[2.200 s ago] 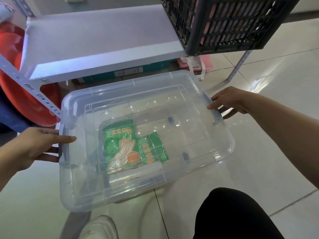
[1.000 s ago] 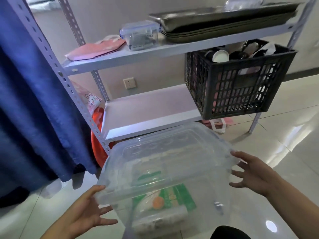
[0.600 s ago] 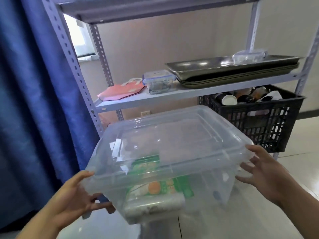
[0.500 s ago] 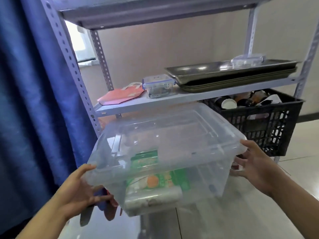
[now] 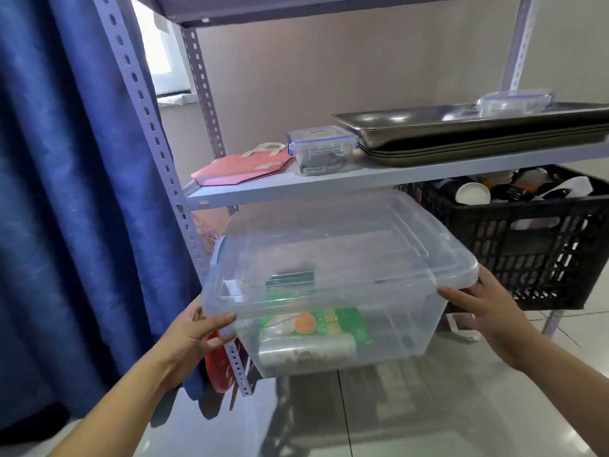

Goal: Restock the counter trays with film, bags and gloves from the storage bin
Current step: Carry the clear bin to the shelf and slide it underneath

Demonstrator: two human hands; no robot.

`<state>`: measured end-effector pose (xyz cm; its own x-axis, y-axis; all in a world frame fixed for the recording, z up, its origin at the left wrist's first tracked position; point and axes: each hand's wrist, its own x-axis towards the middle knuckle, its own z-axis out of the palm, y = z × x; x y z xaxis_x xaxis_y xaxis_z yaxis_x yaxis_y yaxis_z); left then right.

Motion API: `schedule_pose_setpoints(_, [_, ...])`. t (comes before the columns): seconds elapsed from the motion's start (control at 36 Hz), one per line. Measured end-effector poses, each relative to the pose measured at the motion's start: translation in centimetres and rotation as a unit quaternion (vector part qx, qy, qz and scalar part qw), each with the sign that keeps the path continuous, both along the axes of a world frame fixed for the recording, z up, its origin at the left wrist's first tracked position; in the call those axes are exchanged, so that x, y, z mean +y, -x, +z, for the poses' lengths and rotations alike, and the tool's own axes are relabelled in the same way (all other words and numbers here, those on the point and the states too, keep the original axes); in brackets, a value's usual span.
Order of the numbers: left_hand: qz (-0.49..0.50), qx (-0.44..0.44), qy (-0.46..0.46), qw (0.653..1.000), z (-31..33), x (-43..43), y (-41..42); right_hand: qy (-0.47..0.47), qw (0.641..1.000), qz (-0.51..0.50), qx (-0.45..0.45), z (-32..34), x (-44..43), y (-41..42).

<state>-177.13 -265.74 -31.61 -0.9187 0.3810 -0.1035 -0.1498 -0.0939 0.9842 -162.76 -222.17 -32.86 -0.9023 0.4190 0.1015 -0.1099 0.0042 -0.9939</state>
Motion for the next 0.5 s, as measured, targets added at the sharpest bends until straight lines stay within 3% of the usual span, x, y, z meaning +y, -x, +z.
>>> schedule_pose_setpoints(0.11, [0.080,0.019,0.016,0.996,0.7,1.3,1.6,-0.053,0.993,-0.104,0.006,0.7,0.3,3.0])
schedule_pose_setpoints(0.28, [0.201,0.072,0.040,0.976,3.2,5.0,4.8,-0.238,0.946,-0.219,0.003,3.9,0.3,8.8])
schedule_pose_setpoints(0.39, [0.295,0.227,0.116,0.921,3.6,7.1,5.5,-0.415,0.873,-0.248,-0.063,4.3,-0.8,11.0])
schedule_pose_setpoints(0.44, [0.284,0.335,0.194,0.877,3.3,7.7,5.6,-0.467,0.847,-0.241,-0.077,4.1,-1.5,11.6])
schedule_pose_setpoints(0.5, [0.246,0.390,0.304,0.834,2.3,8.2,6.1,-0.533,0.807,-0.236,-0.095,3.6,-1.9,12.0])
